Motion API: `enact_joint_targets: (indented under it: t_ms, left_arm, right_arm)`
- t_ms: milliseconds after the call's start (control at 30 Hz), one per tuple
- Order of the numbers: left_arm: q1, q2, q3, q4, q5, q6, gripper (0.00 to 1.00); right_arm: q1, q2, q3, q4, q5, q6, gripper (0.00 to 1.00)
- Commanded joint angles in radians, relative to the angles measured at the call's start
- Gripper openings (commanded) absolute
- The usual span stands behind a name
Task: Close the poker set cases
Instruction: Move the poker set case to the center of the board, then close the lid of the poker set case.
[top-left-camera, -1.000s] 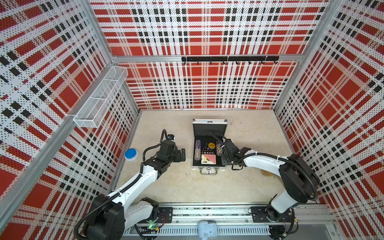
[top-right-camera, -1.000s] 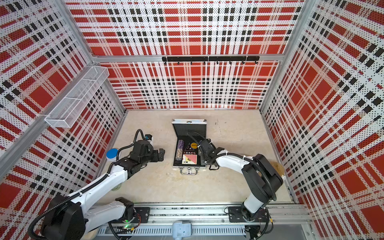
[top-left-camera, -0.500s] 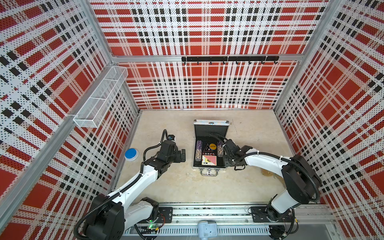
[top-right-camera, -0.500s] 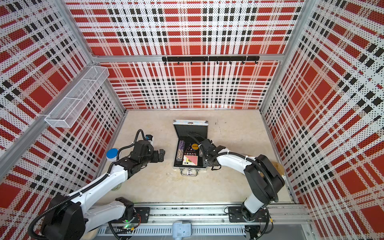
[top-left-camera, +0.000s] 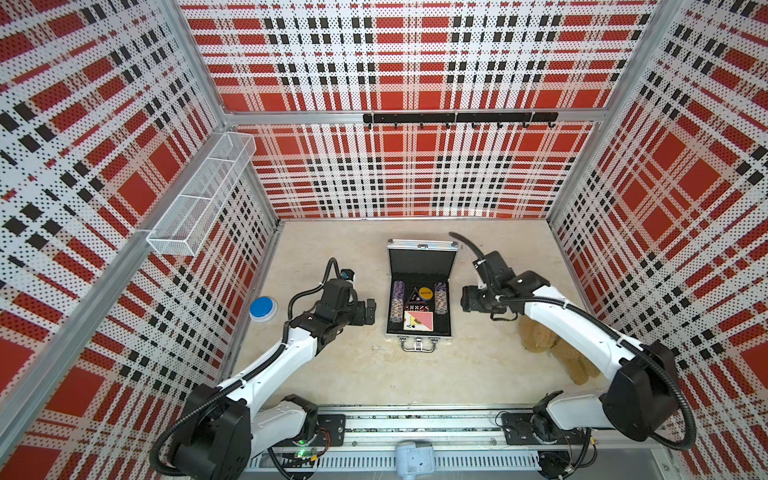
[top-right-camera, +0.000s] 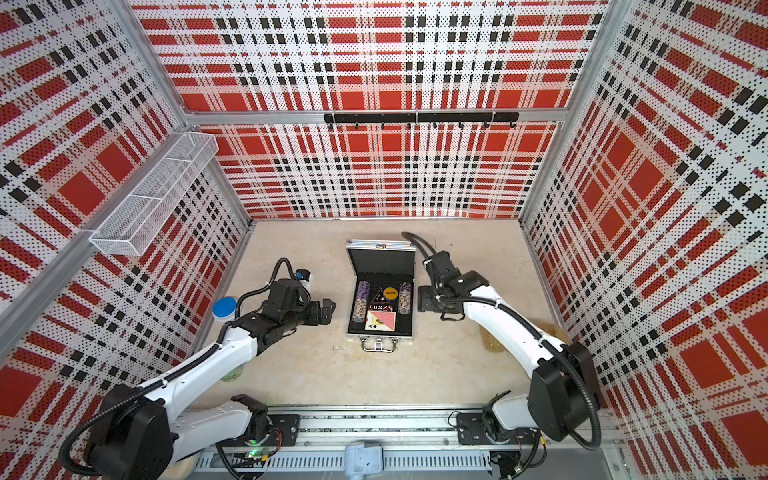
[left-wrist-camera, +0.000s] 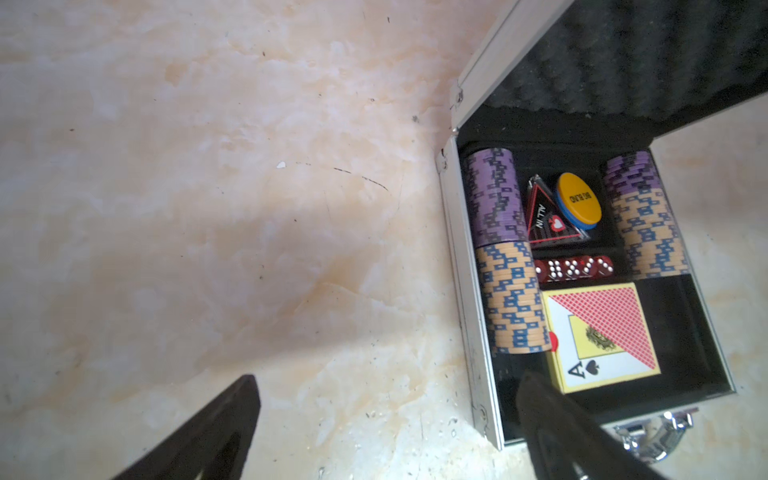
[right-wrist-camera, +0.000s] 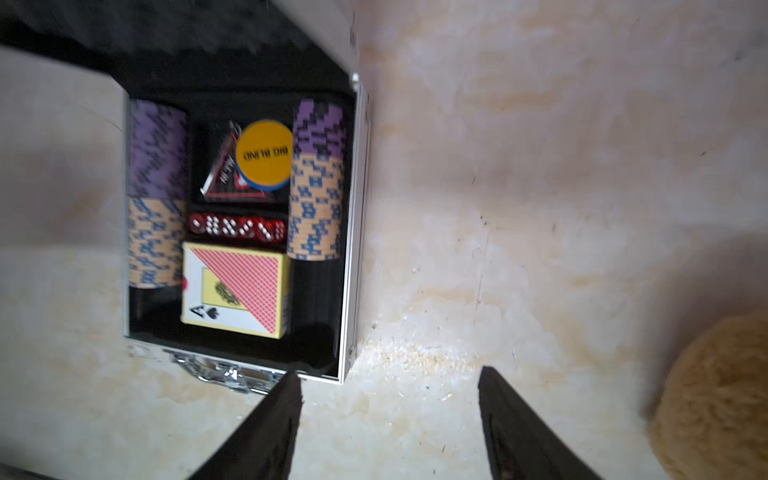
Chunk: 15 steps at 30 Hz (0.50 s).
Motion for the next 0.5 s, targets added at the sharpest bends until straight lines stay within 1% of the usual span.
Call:
enact_joint_targets:
  t_ms: [0, 133, 167, 233, 333, 400, 467]
  left_arm:
    - [0.017, 0.008, 0.006, 0.019, 0.087, -0.01, 0.99]
    - [0.089, 0.01, -0.03, 0.062, 0.204, -0.041, 0.99]
    - [0.127, 0.005, -0.039, 0.072, 0.232, -0.05, 0.99]
    - [0.167, -0.006, -0.048, 0.08, 0.269, -0.055, 0.99]
    - [0.208, -0.014, -0.042, 0.068, 0.303, -0.037, 0.99]
    - [0.219, -0.005, -0.029, 0.053, 0.32, -0.019, 0.99]
    - [0.221, 0.008, -0.013, 0.037, 0.326, 0.001, 0.99]
  right_arm:
    - [-0.066, 0.017, 0.145, -0.017, -0.114, -0.07, 0.71]
    - [-0.107, 0.121, 0.346, -0.026, -0.156, -0.088, 0.71]
    - [-0.11, 0.145, 0.388, -0.025, -0.155, -0.088, 0.7]
    - [-0.11, 0.197, 0.461, -0.004, -0.152, -0.077, 0.7]
    - [-0.11, 0.266, 0.54, 0.048, -0.161, -0.053, 0.68]
    - [-0.11, 0.315, 0.59, 0.072, -0.174, -0.044, 0.67]
    - [-0.11, 0.372, 0.646, 0.083, -0.208, -0.044, 0.63]
